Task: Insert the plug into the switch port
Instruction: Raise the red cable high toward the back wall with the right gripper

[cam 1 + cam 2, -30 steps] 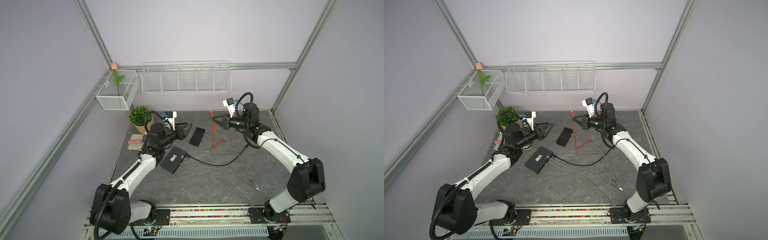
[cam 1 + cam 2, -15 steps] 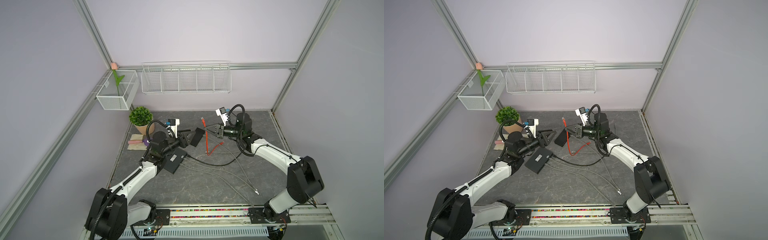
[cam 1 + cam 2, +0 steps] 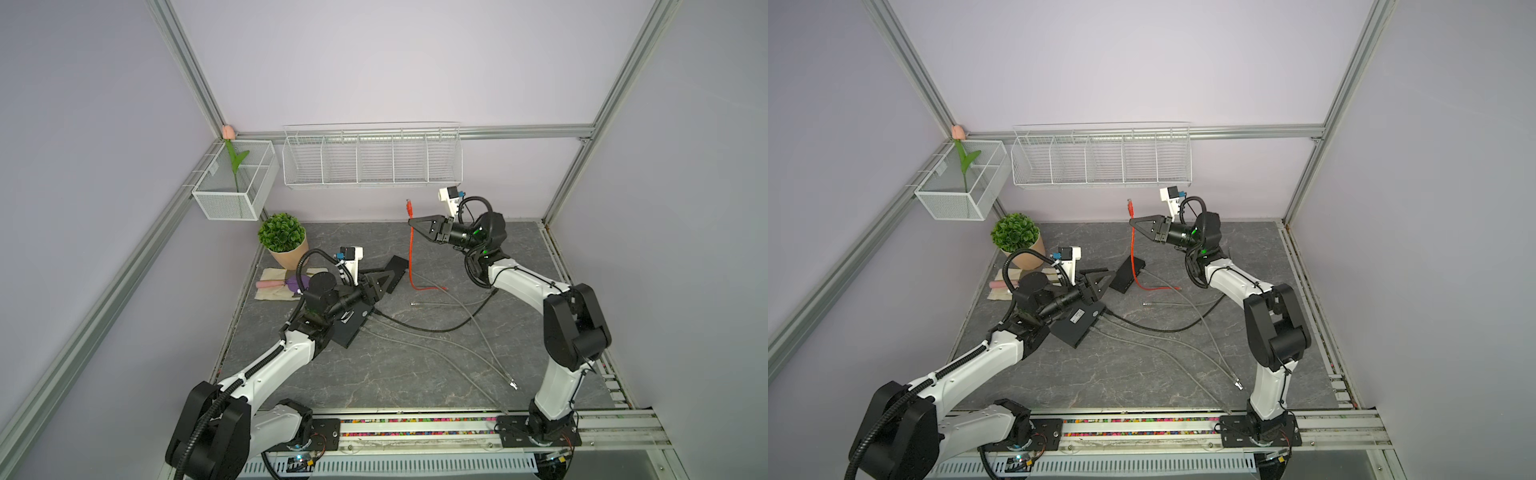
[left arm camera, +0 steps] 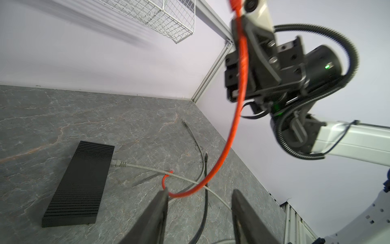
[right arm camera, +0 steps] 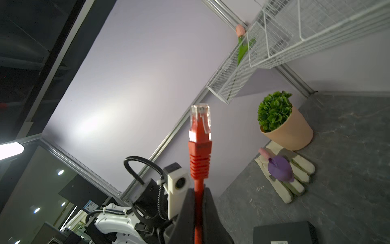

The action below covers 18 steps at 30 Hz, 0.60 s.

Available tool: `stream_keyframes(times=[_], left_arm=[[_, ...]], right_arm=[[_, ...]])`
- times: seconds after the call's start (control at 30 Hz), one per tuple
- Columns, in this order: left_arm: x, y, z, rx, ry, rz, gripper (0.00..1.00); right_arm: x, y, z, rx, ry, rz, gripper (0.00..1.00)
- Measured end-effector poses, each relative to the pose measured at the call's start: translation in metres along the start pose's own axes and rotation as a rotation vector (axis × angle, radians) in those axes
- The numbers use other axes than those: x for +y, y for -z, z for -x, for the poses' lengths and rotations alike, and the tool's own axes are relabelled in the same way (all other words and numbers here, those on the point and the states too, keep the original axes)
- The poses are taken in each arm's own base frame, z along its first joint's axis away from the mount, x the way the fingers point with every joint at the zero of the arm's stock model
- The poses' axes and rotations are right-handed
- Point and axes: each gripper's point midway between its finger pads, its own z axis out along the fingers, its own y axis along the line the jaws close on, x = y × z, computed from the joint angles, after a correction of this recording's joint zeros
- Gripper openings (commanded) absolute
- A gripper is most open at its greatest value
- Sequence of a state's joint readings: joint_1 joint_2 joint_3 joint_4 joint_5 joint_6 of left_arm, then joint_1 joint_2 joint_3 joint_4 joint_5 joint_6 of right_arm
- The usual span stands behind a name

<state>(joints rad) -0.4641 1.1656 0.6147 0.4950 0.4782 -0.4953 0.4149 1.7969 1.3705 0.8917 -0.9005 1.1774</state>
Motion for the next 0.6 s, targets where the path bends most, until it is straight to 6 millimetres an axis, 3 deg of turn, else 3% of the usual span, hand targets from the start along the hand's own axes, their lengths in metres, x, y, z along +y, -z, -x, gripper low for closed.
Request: stream_keyframes(times=[0.13,0.2,0.23,0.3,0.37,0.43,0.5,0.6], left_arm=[[-0.001,0.002,0.005,-0.019,-0.014,0.009,0.50],[0.002,0.001,0.003,-0.015,-0.013,0.016,0.50],[0.004,0.000,0.002,-0.010,-0.011,0.018,0.50],[0.008,-0.003,-0.003,0.004,-0.003,0.025,0.50],[0.012,-0.006,-0.009,0.022,0.007,0.032,0.51],[0.016,-0.009,-0.015,0.038,0.015,0.035,0.53],[0.018,-0.011,-0.018,0.047,0.019,0.037,0.56],[0.019,-0.011,-0.019,0.050,0.019,0.039,0.58]], right_arm=[[0.065,0.015,0.028,-0.050,0.132,0.013,0.07],[0.074,0.032,0.038,-0.102,0.156,-0.001,0.07],[0.069,0.045,0.046,-0.139,0.148,-0.011,0.07],[0.041,0.072,0.063,-0.217,0.106,-0.048,0.07],[-0.010,0.103,0.076,-0.292,0.015,-0.126,0.07],[-0.062,0.126,0.078,-0.330,-0.089,-0.214,0.07],[-0.095,0.139,0.075,-0.348,-0.173,-0.288,0.07],[-0.101,0.143,0.085,-0.357,-0.211,-0.336,0.07]])
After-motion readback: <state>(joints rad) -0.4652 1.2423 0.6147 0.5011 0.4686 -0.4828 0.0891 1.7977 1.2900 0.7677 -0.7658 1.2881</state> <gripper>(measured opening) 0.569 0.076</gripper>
